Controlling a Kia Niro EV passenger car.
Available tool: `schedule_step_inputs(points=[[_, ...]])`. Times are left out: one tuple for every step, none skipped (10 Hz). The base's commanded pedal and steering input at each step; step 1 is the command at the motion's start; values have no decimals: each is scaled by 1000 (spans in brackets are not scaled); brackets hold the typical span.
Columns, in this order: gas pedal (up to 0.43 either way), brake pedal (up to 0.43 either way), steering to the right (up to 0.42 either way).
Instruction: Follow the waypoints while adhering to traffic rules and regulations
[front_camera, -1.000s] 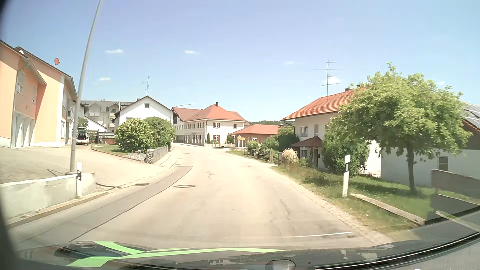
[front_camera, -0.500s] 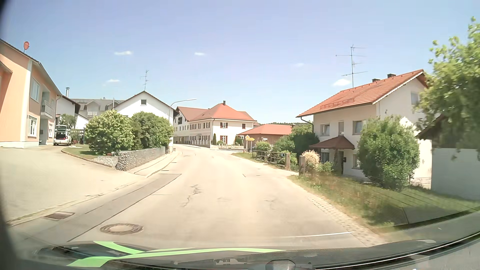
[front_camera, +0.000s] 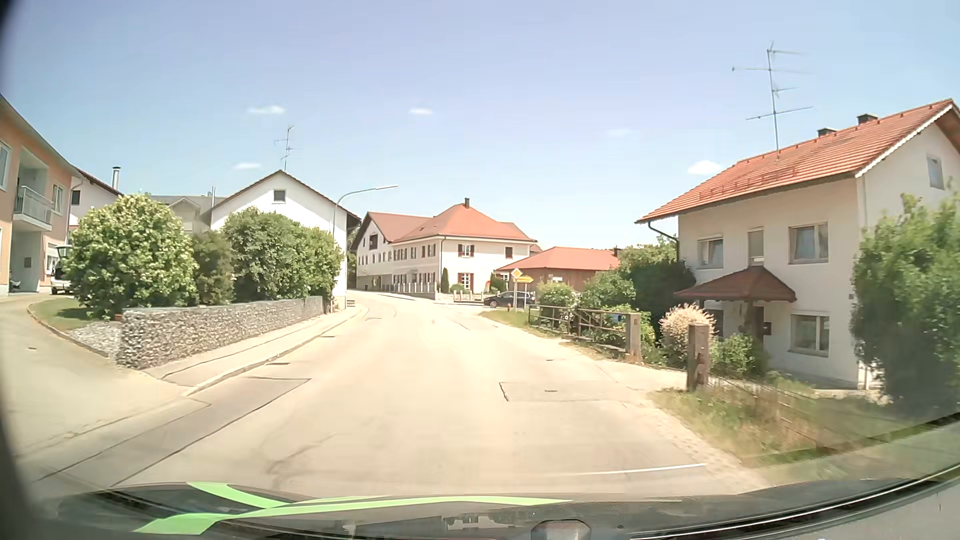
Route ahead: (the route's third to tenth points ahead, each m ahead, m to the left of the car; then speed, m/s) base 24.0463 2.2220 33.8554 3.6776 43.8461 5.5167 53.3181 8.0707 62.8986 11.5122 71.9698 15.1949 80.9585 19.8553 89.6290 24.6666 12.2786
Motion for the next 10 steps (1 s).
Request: schedule_step_inputs(points=[[59,0,-40],[79,0,-39],[79,0,-38],[79,0,-38],[79,0,-37],[79,0,-34],[79,0,-30],[79,0,-27],[98,0,-26],[118,0,-26]])
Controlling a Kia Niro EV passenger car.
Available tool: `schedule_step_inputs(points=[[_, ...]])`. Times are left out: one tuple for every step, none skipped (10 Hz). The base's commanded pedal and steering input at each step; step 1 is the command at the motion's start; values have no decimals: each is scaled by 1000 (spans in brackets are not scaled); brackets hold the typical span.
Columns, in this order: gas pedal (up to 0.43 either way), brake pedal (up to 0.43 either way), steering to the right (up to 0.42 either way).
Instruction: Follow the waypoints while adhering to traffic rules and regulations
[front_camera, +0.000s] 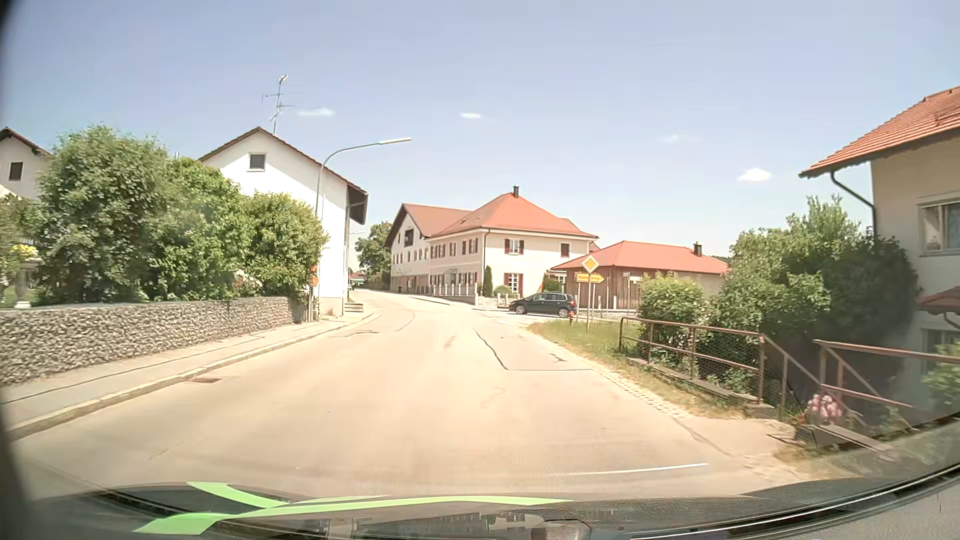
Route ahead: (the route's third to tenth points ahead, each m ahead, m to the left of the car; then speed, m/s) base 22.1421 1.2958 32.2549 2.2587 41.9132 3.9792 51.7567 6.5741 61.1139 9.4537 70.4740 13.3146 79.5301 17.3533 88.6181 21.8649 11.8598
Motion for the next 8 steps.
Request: schedule_step_inputs(points=[[118,0,-26],[138,0,-26],[138,0,-26],[138,0,-26],[150,0,-26],[150,0,-26],[150,0,-26],[150,0,-26]])
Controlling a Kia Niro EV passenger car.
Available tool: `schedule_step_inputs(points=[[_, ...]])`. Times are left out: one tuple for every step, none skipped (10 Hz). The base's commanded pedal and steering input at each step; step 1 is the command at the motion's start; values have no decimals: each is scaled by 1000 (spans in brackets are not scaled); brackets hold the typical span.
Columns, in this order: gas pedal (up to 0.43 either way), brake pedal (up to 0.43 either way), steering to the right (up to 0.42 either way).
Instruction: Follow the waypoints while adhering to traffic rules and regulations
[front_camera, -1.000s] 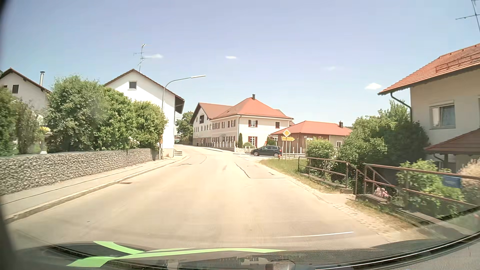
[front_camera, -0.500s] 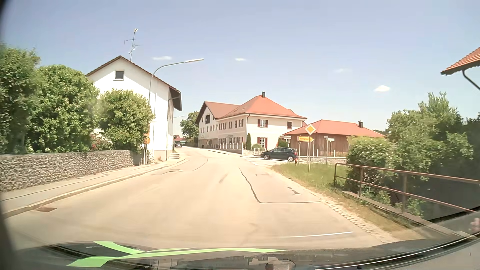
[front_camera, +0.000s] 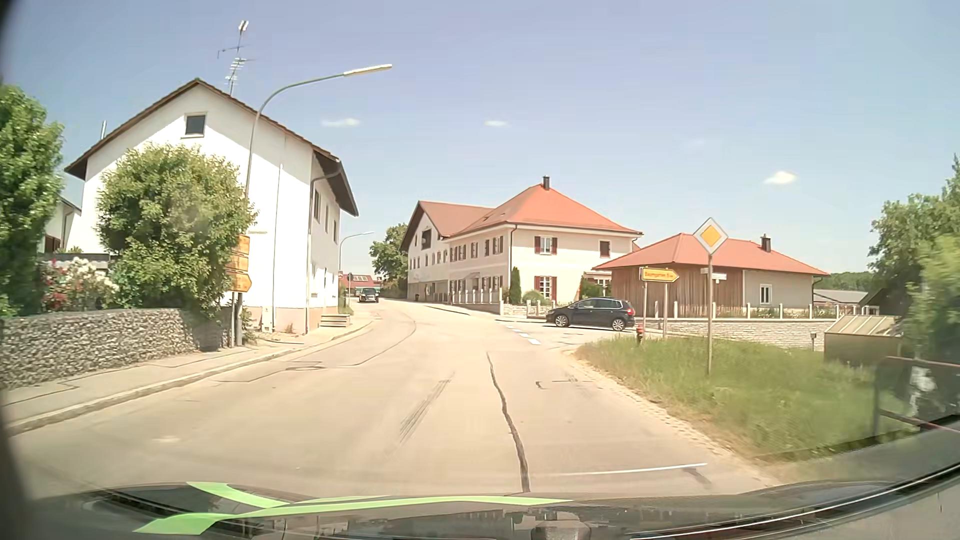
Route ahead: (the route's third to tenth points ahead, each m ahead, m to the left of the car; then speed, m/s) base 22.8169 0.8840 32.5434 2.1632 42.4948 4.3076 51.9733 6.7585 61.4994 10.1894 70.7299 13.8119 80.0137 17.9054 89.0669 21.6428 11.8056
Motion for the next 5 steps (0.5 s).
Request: schedule_step_inputs(points=[[150,0,-25],[150,0,-24],[150,0,-23],[150,0,-20],[150,0,-18]])
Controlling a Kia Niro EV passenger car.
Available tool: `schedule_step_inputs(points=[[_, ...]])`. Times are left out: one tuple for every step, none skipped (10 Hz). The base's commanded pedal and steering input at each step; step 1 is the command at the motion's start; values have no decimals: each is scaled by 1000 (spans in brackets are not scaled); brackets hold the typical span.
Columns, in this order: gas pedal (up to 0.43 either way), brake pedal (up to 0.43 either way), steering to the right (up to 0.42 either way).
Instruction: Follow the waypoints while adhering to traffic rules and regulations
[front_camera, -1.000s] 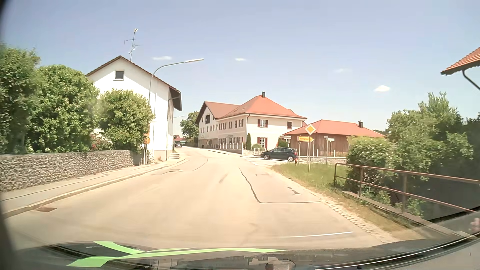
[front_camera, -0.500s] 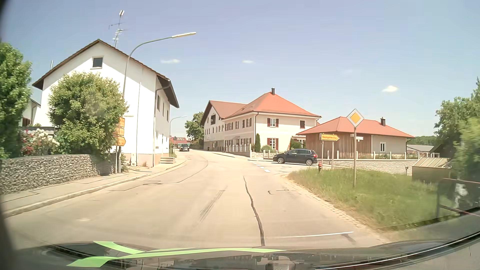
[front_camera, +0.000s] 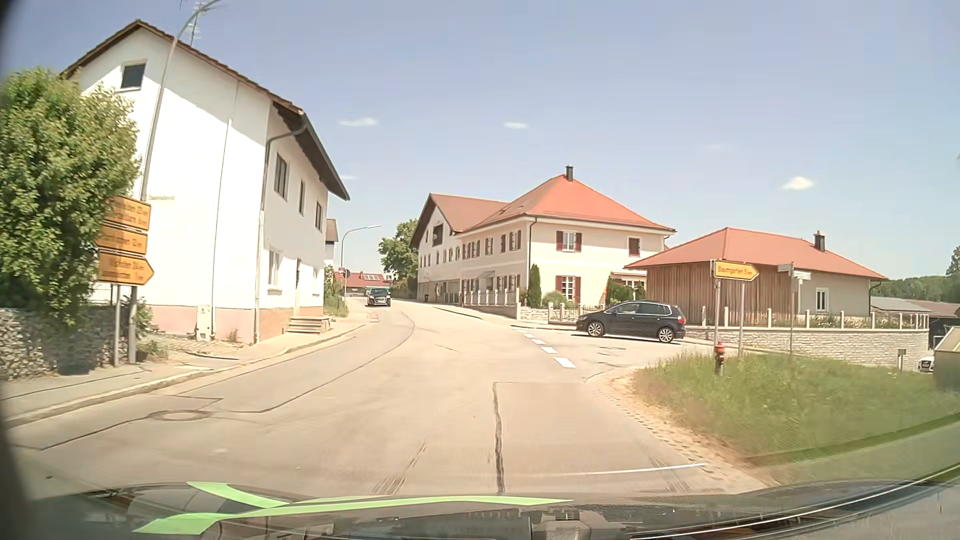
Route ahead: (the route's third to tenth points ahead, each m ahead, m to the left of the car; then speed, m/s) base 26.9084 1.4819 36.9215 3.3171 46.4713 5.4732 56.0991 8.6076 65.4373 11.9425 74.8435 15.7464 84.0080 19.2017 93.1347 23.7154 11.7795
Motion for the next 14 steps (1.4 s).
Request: schedule_step_inputs(points=[[150,0,-18],[150,0,-19],[150,0,-20],[150,0,-20],[150,0,-21],[150,0,-24],[150,0,-26],[150,0,-28],[150,0,-31],[150,0,-33],[150,0,-32],[150,0,-32],[150,0,-32],[150,0,-31]])
